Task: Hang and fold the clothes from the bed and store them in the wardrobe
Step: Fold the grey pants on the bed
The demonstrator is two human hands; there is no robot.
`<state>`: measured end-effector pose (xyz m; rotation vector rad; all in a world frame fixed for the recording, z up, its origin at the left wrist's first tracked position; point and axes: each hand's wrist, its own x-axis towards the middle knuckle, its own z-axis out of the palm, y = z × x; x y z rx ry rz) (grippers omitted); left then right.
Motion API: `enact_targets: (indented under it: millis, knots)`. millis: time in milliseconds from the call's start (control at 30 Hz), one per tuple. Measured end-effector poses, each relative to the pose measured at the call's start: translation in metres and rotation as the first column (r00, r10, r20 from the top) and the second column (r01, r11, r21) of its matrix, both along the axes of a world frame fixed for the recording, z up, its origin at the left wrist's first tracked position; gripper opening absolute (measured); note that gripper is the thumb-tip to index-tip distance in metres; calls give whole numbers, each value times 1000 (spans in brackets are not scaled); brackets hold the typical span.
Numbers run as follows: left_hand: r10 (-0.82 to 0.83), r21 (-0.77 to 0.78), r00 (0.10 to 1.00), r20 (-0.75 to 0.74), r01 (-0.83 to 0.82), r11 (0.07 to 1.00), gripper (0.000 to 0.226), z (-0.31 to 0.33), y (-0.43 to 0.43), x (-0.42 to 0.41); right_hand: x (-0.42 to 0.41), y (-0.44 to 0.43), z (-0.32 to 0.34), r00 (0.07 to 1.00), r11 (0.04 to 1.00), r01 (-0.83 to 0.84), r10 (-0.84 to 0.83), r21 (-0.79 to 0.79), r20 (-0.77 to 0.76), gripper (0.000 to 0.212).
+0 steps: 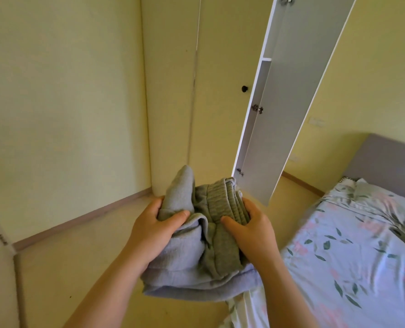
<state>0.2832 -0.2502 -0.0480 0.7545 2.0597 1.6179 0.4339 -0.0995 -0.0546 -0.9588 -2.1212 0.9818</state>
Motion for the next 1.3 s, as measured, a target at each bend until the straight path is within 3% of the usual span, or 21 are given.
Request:
enact_targets:
  millis: [433, 700, 900, 1200, 1300]
  knots:
    - [-70, -27, 996, -60, 68, 997, 20, 5, 120, -92, -84, 105, -3, 995, 995, 91, -92, -34, -34, 45]
    - [-224, -42, 974, -13, 224, 974, 31, -2, 201, -126, -100, 163, -10, 971, 969, 239, -239, -55, 4, 42]
    - [-357, -41, 934, -14, 356, 934, 42, -9, 270, -159, -120, 205, -15, 919, 918, 393, -393, -54, 9, 32]
    - [-580, -27, 815, 1, 580, 814, 40, -7, 366, -181, -128, 248, -9, 788, 784, 616, -614, -75, 44, 53]
    - [-637, -35, 771, 18, 637, 770, 34, -11, 395, -170, -115, 262, -9, 745, 742, 667, -664, -69, 62, 46]
